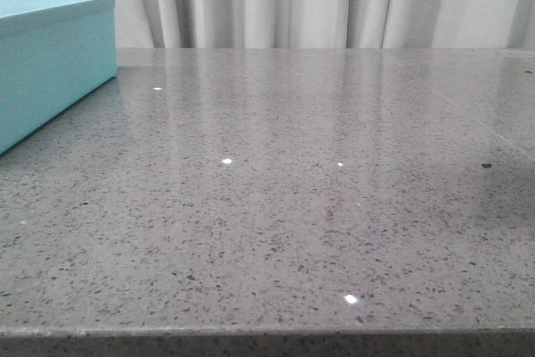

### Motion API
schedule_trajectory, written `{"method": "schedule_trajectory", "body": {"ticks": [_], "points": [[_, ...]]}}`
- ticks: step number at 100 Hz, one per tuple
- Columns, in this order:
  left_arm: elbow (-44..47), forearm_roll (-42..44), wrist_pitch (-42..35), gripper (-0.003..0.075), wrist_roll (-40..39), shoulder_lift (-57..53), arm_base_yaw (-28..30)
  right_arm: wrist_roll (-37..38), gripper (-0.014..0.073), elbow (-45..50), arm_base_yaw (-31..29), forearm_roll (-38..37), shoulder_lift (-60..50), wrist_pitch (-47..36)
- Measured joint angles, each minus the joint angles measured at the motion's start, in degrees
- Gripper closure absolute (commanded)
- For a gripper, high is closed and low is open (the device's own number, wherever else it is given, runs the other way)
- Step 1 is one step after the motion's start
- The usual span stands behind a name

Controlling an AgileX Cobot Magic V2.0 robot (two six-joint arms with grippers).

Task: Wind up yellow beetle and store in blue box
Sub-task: 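Lower the car into the box and open the left gripper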

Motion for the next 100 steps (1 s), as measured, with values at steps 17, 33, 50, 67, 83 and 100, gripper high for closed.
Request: {"method": "schedule_trajectory", "body": {"ticks": [17, 33, 50, 67, 83, 100], "points": [[0.00, -3.64, -0.99, 0.0334, 1.63, -7.41, 0.00, 0.00, 0.0066, 2.10, 0.00, -4.56, -4.04, 0.00], [0.42, -6.50, -3.14, 0.0505, 3.23, -14.98, 0.00, 0.00, 0.0149, 5.54, 0.00, -7.44, -9.13, -0.22], [4.82, -7.95, -5.42, 0.0687, 5.39, -22.48, 0.00, 0.00, 0.0400, 10.18, 0.00, -9.85, -14.76, -1.17], [14.17, -8.28, -9.48, 0.0738, 6.60, -29.99, 0.00, 0.00, 0.0613, 14.30, 0.00, -10.23, -19.22, -1.42], [26.26, -8.86, -17.47, 0.0738, 6.68, -38.52, 0.00, 0.00, 0.0661, 17.59, 0.00, -10.26, -22.83, -1.56], [42.39, -11.24, -30.07, 0.0738, 6.82, -48.74, 0.00, 0.00, 0.0661, 20.68, 0.00, -10.39, -25.29, -1.89]]}}
